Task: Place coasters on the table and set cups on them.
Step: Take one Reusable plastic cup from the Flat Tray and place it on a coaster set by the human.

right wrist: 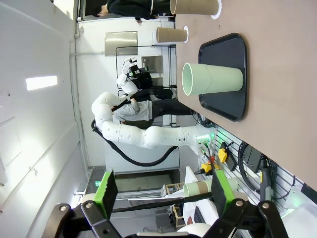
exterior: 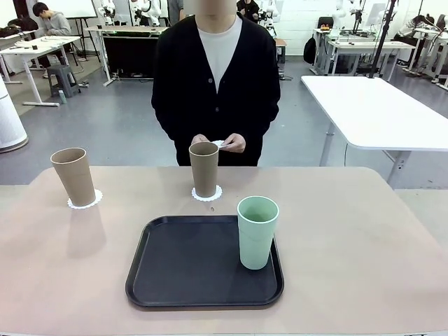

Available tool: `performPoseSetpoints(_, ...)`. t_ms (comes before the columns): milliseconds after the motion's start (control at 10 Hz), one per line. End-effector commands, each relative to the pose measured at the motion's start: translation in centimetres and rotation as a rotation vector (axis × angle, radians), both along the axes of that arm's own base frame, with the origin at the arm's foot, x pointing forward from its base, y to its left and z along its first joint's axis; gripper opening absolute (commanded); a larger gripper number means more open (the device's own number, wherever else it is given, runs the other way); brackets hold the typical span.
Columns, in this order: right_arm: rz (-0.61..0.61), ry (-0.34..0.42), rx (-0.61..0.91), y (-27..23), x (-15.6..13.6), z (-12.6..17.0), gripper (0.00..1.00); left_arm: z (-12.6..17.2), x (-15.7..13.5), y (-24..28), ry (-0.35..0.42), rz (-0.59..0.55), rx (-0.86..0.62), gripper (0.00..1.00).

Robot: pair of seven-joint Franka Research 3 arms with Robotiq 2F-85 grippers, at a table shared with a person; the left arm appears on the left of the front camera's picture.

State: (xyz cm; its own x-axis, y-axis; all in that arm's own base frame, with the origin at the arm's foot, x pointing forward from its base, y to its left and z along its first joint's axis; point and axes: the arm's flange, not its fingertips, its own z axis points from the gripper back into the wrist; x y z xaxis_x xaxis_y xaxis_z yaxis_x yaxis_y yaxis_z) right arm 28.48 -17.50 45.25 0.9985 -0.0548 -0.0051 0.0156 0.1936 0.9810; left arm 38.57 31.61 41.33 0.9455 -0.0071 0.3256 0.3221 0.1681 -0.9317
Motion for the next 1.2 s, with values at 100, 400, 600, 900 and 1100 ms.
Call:
performPoseSetpoints(100, 0.001, -0.006, 0.007, -0.07, -0.04, 0.06, 1.00, -0.09, 0.21, -0.15, 0.016, -0.002, 0.002, 1.00)
performPoseSetpoints(400, 0.001, -0.006, 0.007, -0.07, -0.04, 0.06, 1.00, -0.09, 0.21, -0.15, 0.016, -0.002, 0.002, 1.00)
performPoseSetpoints(600, 0.001, -0.006, 0.007, -0.07, -0.04, 0.06, 1.00, -0.09, 0.21, -0.15, 0.016, -0.002, 0.002, 1.00)
performPoseSetpoints(900, 0.001, -0.006, 0.007, -0.07, -0.04, 0.06, 1.00, -0.09, 0.21, -0.15, 0.016, -0.002, 0.002, 1.00)
performPoseSetpoints(1100, 0.001, -0.006, 0.007, -0.07, -0.04, 0.06, 1.00, -0.09, 0.21, -0.15, 0.016, -0.002, 0.002, 1.00)
